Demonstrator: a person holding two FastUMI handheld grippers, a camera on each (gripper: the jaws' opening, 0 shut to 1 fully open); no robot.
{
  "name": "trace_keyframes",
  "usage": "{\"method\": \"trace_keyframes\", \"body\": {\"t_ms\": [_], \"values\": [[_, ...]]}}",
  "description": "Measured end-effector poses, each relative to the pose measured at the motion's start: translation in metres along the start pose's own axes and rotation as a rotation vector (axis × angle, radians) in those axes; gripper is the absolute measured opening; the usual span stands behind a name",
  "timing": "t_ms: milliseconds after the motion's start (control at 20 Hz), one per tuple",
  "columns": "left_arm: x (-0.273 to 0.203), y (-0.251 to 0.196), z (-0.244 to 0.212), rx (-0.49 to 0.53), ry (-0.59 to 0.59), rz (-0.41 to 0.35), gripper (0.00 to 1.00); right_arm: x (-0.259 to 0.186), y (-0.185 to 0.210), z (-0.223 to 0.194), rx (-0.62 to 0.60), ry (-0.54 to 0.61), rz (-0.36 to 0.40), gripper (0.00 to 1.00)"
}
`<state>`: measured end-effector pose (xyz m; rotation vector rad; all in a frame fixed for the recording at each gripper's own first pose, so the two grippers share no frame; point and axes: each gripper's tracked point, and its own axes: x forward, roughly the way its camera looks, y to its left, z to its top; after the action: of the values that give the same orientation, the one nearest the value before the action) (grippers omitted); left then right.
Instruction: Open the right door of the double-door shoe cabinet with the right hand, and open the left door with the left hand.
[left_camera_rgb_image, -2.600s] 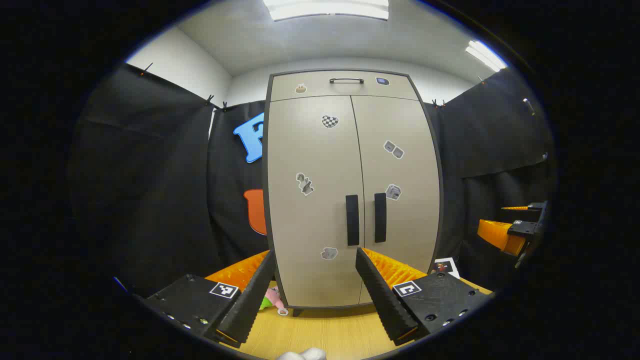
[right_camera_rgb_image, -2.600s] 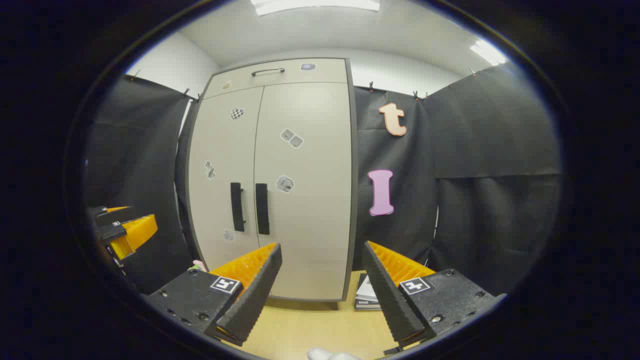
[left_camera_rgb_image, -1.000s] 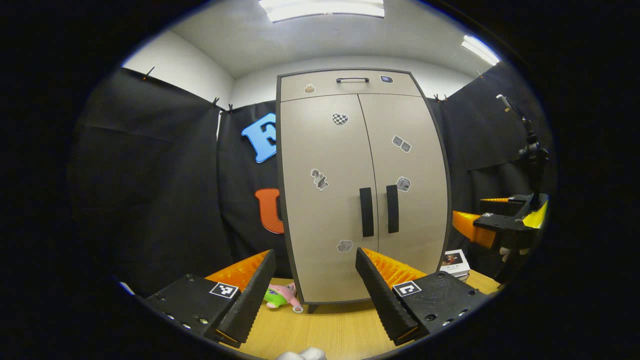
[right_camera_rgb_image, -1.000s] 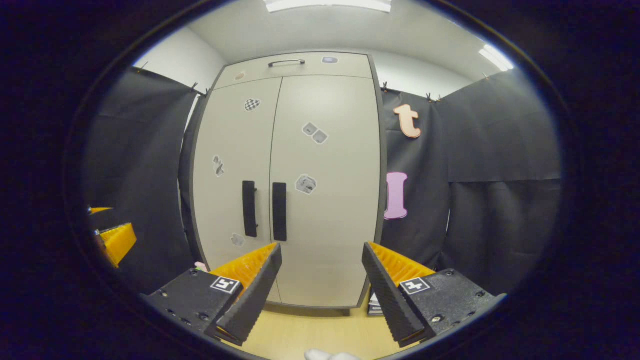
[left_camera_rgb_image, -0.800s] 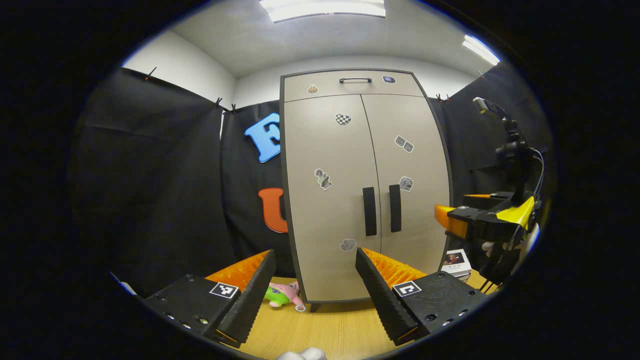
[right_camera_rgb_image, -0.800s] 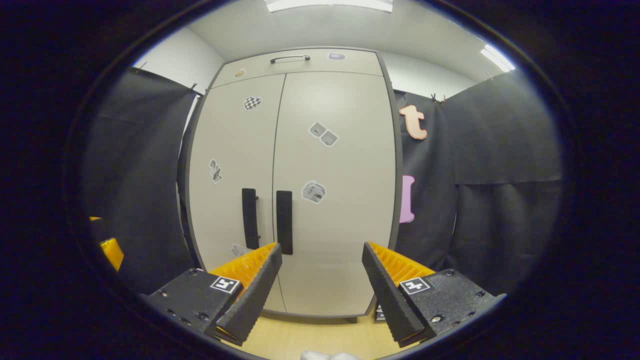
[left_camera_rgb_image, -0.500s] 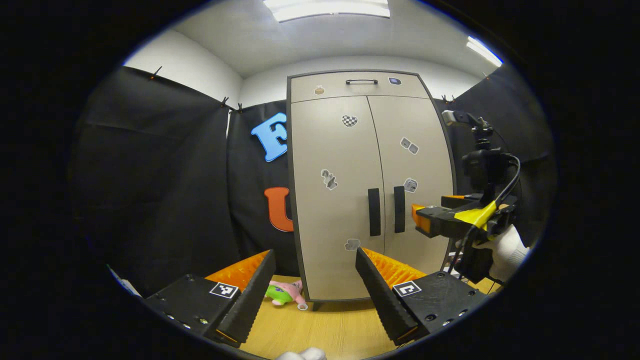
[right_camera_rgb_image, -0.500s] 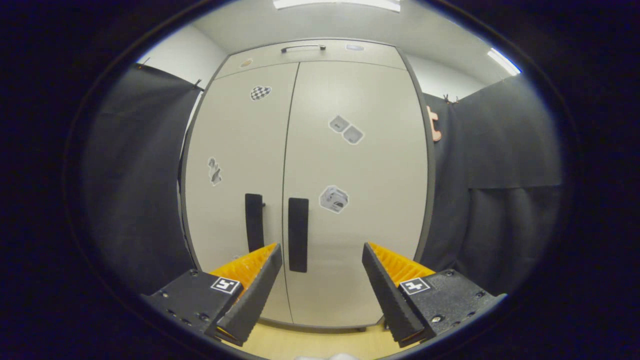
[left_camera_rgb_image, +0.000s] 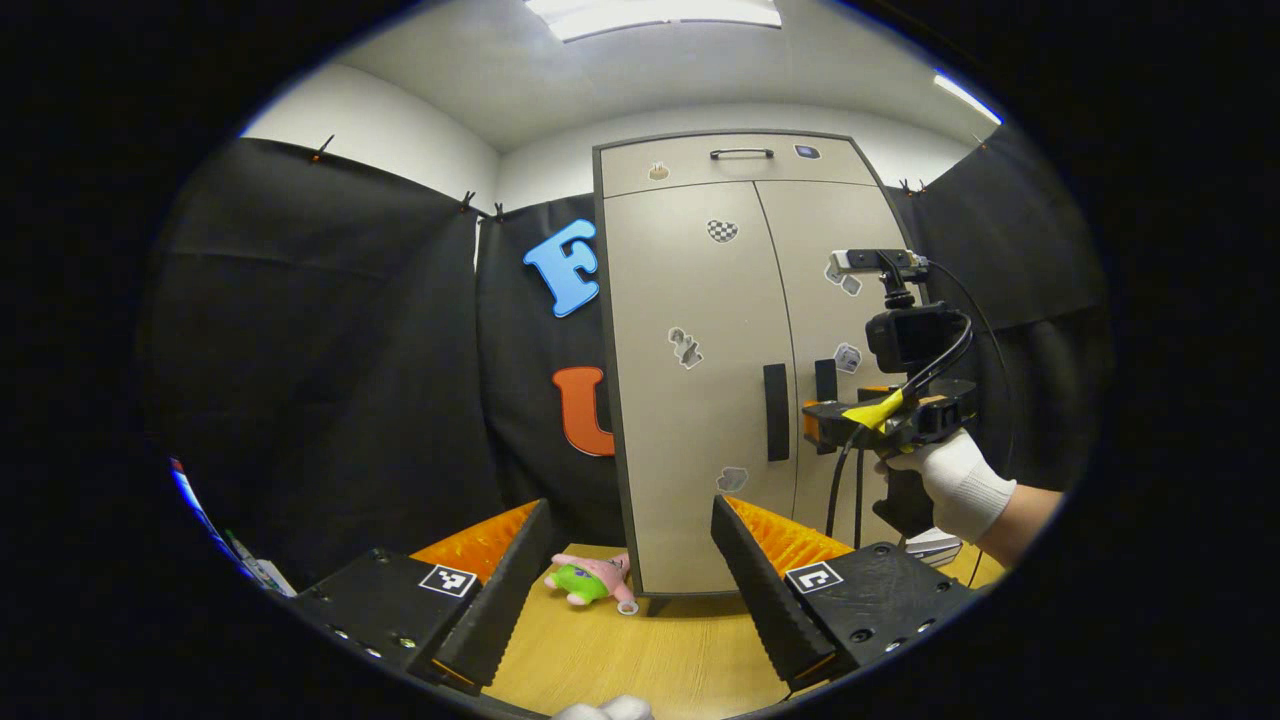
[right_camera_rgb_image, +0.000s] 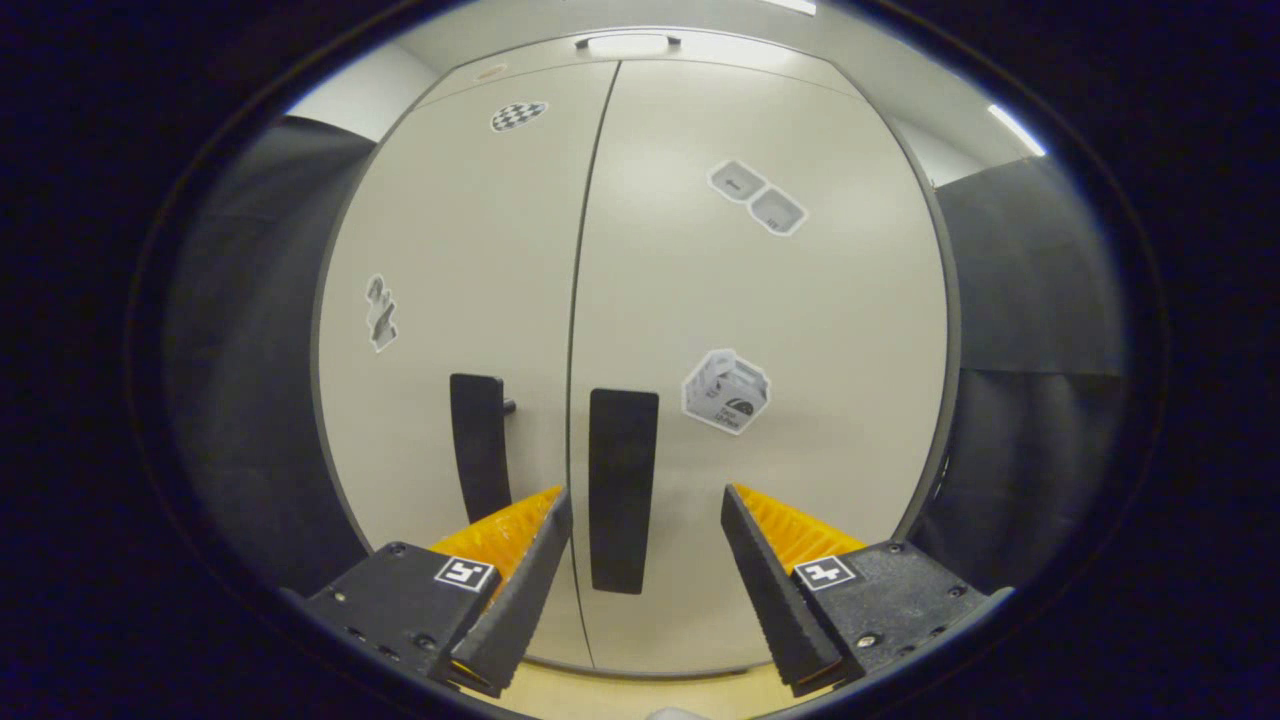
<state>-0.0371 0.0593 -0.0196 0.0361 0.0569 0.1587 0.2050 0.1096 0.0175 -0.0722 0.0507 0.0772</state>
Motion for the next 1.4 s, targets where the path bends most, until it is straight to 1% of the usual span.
{"method": "trace_keyframes", "body": {"t_ms": [100,150,250,300,400,500,550,600,650,700,750,800,850,900,1000,1100,1300,1350,1400], "values": [[0.002,0.004,-0.005,0.006,0.009,0.009,0.96,0.002,0.002,0.002,0.011,0.001,-0.007,0.89],[0.003,0.005,-0.007,0.007,0.013,0.012,0.96,0.004,0.004,0.002,0.015,0.004,-0.005,0.84],[0.003,0.011,-0.006,0.012,0.012,0.026,0.96,0.008,0.005,0.002,0.023,0.014,-0.010,0.78],[0.004,0.017,-0.006,0.009,0.014,0.035,0.96,0.009,0.005,0.002,0.025,0.022,-0.012,0.77],[0.004,0.024,-0.006,-0.002,0.013,0.038,0.96,0.013,0.006,0.002,0.030,0.027,-0.018,0.65],[0.004,0.028,-0.008,-0.002,0.013,0.042,0.96,0.017,0.007,0.000,0.039,0.040,-0.012,0.59],[0.004,0.029,-0.008,0.001,0.013,0.044,0.96,0.019,0.007,-0.002,0.035,0.047,-0.015,0.54],[0.003,0.031,-0.007,0.004,0.011,0.046,0.96,0.021,0.007,-0.004,0.033,0.058,-0.019,0.54],[0.003,0.032,-0.006,0.007,0.009,0.047,0.96,0.021,0.006,-0.004,0.035,0.052,-0.027,0.51],[0.004,0.033,-0.004,0.007,0.006,0.049,0.96,0.022,0.006,-0.003,0.040,0.047,-0.028,0.50],[0.004,0.033,-0.003,0.005,0.005,0.048,0.96,0.021,0.008,-0.004,0.043,0.047,-0.031,0.43],[0.004,0.033,-0.004,0.002,0.007,0.046,0.96,0.020,0.008,-0.003,0.044,0.049,-0.033,0.41],[0.004,0.032,-0.003,-0.001,0.008,0.042,0.96,0.021,0.008,-0.004,0.050,0.047,-0.039,0.34],[0.003,0.033,-0.005,-0.002,0.013,0.040,0.96,0.021,0.009,-0.004,0.050,0.051,-0.041,0.36],[0.002,0.034,-0.005,-0.003,0.010,0.042,0.96,0.021,0.009,-0.004,0.049,0.058,-0.031,0.31],[-0.002,0.034,-0.005,-0.004,0.004,0.039,0.96,0.019,0.008,-0.005,0.054,0.063,-0.009,0.31],[-0.007,0.034,-0.005,0.009,-0.001,0.044,0.96,0.010,0.007,-0.006,0.038,0.057,0.002,0.27],[-0.006,0.033,-0.005,0.007,0.000,0.040,0.96,0.006,0.007,-0.007,0.042,0.056,0.008,0.29],[-0.006,0.033,-0.005,0.006,0.001,0.036,0.96,0.003,0.007,-0.007,0.047,0.058,0.016,0.28]]}}
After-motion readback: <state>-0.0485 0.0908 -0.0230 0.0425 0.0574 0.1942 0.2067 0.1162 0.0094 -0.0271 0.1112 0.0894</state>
